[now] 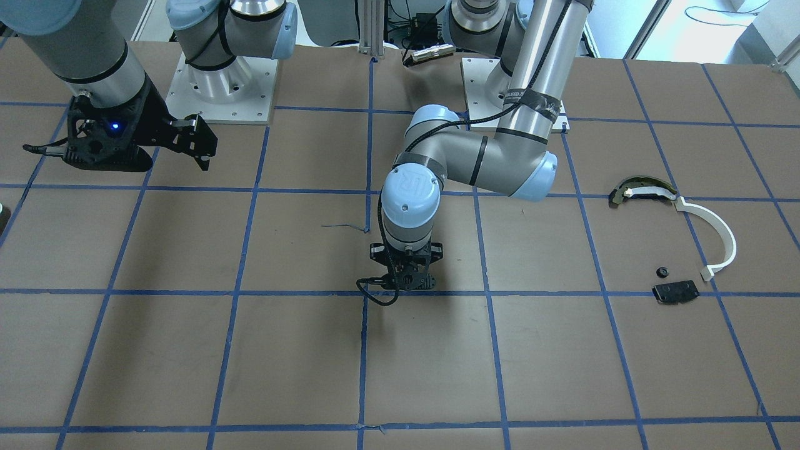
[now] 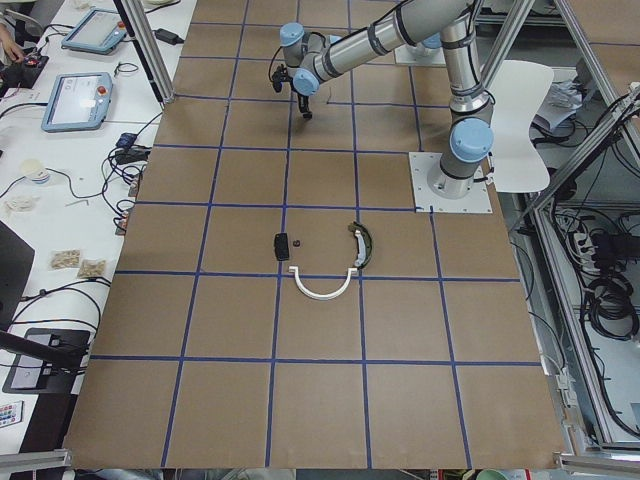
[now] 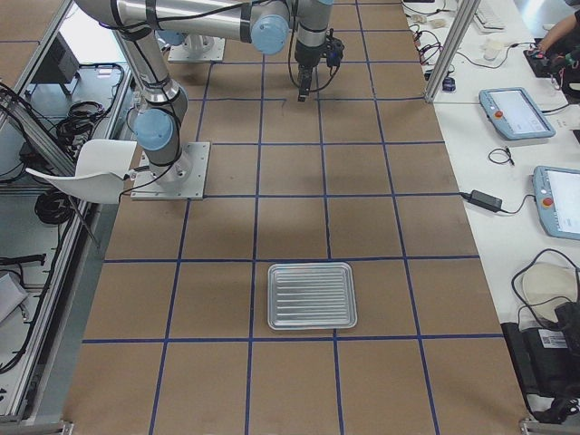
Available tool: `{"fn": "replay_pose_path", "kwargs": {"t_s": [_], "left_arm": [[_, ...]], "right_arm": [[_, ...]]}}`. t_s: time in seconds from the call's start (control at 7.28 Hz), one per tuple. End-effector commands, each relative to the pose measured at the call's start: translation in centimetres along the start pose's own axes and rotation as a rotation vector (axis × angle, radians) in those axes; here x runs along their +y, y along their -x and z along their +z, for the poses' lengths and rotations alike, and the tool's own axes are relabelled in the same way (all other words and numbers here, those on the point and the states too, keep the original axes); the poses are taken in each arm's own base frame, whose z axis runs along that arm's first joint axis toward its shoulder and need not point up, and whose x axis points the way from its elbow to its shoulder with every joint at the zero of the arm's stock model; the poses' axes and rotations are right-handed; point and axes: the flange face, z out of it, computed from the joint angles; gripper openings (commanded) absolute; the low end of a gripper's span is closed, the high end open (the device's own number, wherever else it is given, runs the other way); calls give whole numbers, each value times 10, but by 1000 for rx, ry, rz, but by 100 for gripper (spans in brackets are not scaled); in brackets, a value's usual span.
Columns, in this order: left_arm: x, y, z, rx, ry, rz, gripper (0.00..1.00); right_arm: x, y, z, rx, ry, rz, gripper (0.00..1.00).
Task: Place bearing gear from tray to pile
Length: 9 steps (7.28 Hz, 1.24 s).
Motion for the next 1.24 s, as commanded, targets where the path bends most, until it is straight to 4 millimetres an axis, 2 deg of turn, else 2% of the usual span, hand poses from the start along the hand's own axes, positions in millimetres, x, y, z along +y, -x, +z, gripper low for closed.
{"fn": "replay_pose_path", "kwargs": {"t_s": [0.0, 0.14, 0.27, 0.41, 0.55, 0.82, 0.96, 1.1], "left_arm": [[-37, 72, -46, -33, -65, 43, 0], [-52, 152, -51, -12, -50, 78, 0], [-58, 237, -61, -9, -43, 97, 0], [-52, 303, -65, 0, -26, 128, 0], [-44, 360, -60, 5, -18, 176, 0], [-18, 483, -32, 46, 1, 123, 0], [-9, 514, -21, 82, -9, 101, 0], [-9, 516, -8, 113, -2, 94, 0]], "right_arm": [[0, 0, 1, -5, 5, 9, 100], [2, 1, -1, -5, -1, 9, 100], [3, 2, -3, -15, -5, 11, 100], [4, 4, -3, -16, -5, -1, 100], [4, 4, -5, -16, -10, -5, 100], [3, 4, -3, -12, -3, -2, 100], [4, 3, -2, -10, -2, 1, 100], [5, 4, 4, -15, 9, 4, 100]]}}
